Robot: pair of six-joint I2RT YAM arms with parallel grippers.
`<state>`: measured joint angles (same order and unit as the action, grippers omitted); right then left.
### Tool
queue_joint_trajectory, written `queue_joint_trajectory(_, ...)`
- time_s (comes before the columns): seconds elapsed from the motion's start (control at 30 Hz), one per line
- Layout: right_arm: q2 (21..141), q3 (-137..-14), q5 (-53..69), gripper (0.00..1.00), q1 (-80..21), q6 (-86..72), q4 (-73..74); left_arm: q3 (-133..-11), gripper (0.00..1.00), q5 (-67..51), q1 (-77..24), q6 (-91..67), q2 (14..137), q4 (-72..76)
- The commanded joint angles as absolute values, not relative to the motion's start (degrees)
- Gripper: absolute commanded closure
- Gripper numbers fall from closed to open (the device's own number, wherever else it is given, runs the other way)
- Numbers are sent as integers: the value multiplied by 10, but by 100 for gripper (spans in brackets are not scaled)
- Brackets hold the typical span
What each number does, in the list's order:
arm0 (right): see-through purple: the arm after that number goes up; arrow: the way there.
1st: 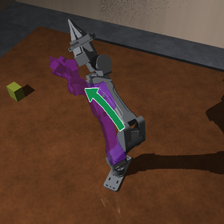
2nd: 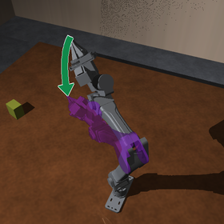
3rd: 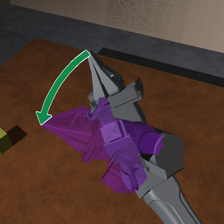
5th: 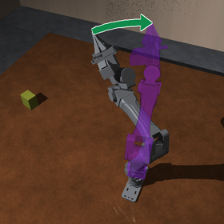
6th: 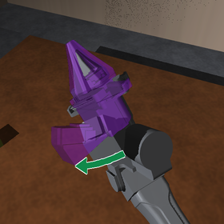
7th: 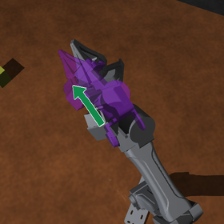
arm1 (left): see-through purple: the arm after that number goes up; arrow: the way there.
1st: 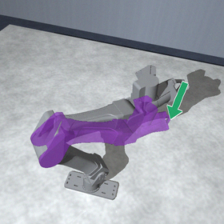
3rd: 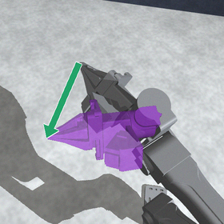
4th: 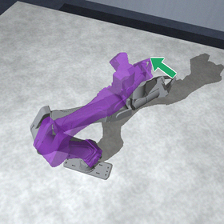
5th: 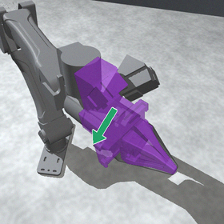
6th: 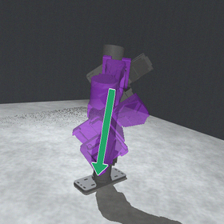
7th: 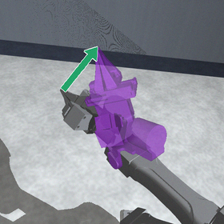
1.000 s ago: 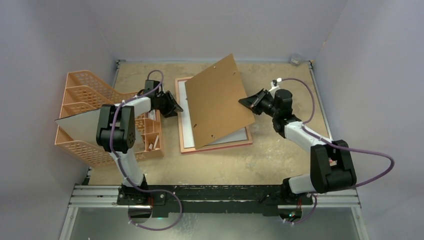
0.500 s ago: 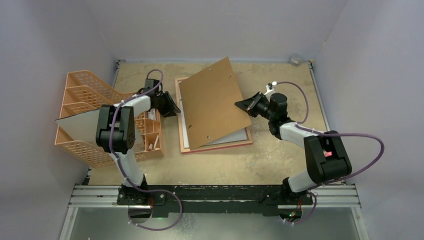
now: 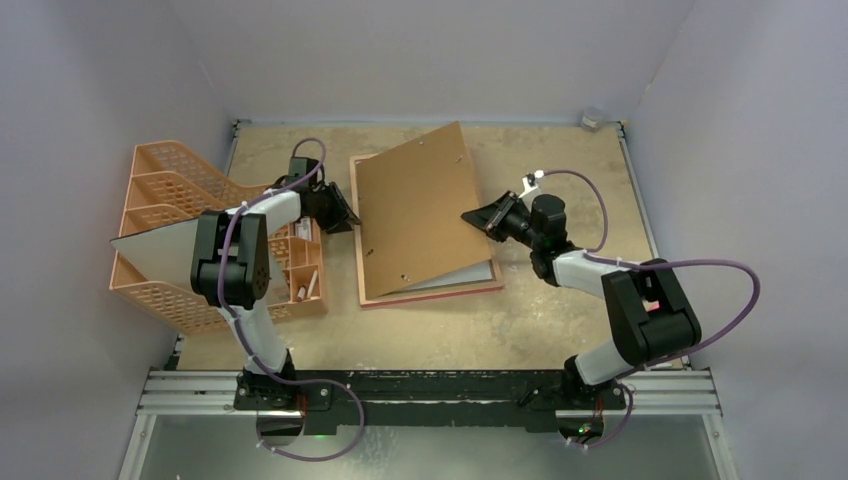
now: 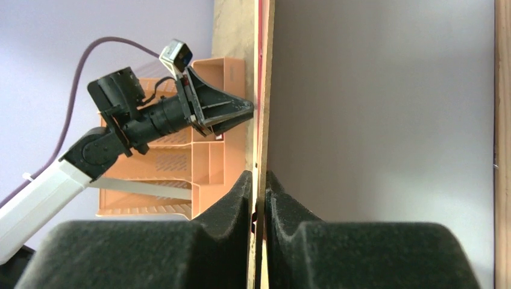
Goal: Put the photo into the frame
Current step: Place the photo frame item in the photo frame.
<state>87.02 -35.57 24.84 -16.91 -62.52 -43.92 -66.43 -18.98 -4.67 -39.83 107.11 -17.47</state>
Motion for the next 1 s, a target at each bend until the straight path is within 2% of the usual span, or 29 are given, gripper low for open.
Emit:
queue_joint_trajectory(0.0,867,-347,241,84,-187,-623,-480,-666,68,-186,-49,-397,1038,-166)
queue_joint_trajectory(0.13,869,-350,241,74,-189,-608,-466,-666,68,-187,-49,-397,1038,-167)
queue_joint_trajectory(0.2,871,-364,240,73,-189,-586,-438,-667,68,-186,-49,-395,1038,-168)
queue_joint_trajectory(0.5,878,-417,224,77,-189,-464,-344,-668,68,-183,-49,-385,1049,-171)
queue_joint_trajectory(0.97,904,-393,196,81,-189,-472,-403,-665,68,-185,-49,-384,1052,-171)
